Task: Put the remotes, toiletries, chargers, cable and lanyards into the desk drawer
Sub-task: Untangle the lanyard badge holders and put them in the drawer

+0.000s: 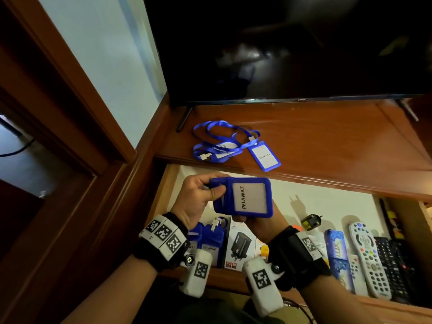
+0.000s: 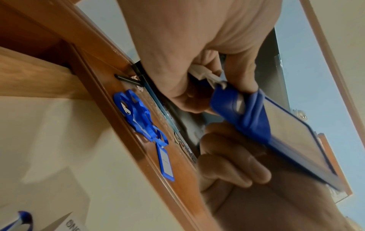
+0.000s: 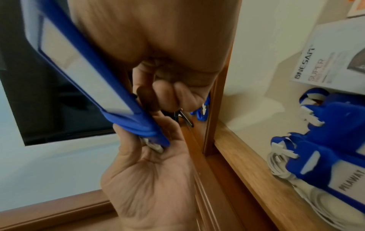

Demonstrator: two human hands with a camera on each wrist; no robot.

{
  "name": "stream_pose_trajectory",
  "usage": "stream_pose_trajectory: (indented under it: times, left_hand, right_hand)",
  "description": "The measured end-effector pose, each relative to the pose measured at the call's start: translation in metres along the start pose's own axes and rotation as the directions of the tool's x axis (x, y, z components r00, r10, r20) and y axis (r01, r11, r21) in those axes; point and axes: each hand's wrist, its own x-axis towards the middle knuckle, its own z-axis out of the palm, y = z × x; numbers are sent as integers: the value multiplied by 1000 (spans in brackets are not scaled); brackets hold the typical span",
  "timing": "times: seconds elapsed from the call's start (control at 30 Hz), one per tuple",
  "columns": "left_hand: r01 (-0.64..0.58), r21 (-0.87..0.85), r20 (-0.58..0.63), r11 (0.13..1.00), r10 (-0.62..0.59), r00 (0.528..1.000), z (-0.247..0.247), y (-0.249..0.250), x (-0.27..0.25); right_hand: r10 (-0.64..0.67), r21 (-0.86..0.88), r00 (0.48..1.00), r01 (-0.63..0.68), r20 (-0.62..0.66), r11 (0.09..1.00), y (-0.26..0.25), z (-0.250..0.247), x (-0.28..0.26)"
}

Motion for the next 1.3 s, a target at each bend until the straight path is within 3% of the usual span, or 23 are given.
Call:
stream_pose_trajectory:
  times: [0.1, 0.2, 0.27, 0.33, 0.4, 0.47, 0.53, 0.57, 0.63, 0.7, 0.77, 0.87, 1.0, 1.1, 1.2, 1.3]
  left_hand:
    - [35, 20, -49, 999, -34, 998, -5, -6, 0]
    - [63, 29, -81, 998, -61, 995, -10, -13, 0]
    - [88, 35, -93, 995, -85, 992, -13, -15, 1]
    - [130, 2, -120, 992, -128, 984, -16, -12, 3]
    - [182, -6, -145, 983, -181, 973, -23, -7, 6]
    - [257, 142, -153, 956, -235, 960, -33, -2, 14]
    - [328, 499, -163, 802, -285, 944, -41, -1, 23]
    - [334, 687, -158, 645, -316, 935, -43, -4, 29]
    - [236, 937, -119, 259, -400, 909, -37, -12, 36]
    - [106, 994, -104, -24, -501, 860, -25, -24, 39]
    - [19, 990, -98, -139, -586, 804, -13, -41, 41]
    - [-70, 984, -58, -165, -660, 749, 0, -65, 47]
    - [-102, 978, -53, -183, -686, 725, 4, -88, 55]
    - [-106, 975, -63, -197, -697, 714, 1, -97, 60]
    - [-146, 966, -36, -214, -670, 741, -5, -107, 62]
    - [-175, 957, -21, -232, -655, 756, -8, -115, 61]
  right_hand:
    - [-1, -20, 998, 2, 55, 1000, 11, -7, 0]
    - [74, 97, 989, -87, 127, 991, 16, -9, 5]
    - [133, 85, 980, -147, 150, 985, 15, -12, 6]
    - [168, -43, 981, -164, 96, 985, 13, -22, 13]
    - [163, -150, 986, -167, -39, 975, 6, -36, 26]
    - [92, -245, 973, -144, -212, 959, 0, -56, 47]
    - [-73, -436, 928, -101, -365, 894, -7, -77, 71]
    - [-163, -537, 897, -94, -412, 838, -10, -88, 83]
    - [-296, -741, 854, -143, -427, 656, -15, -103, 104]
    - [-330, -891, 878, -201, -348, 406, -17, -113, 120]
    - [-308, -951, 907, -233, -288, 203, -15, -115, 128]
    - [-236, -970, 943, -242, -235, 1, 0, -116, 134]
    - [-256, -951, 934, -286, -250, -114, 21, -122, 127]
    - [-341, -944, 906, -307, -251, -120, 22, -129, 112]
    - [-389, -939, 889, -315, -240, -140, 17, -139, 99]
    - [-428, -948, 864, -315, -265, -48, 9, -148, 89]
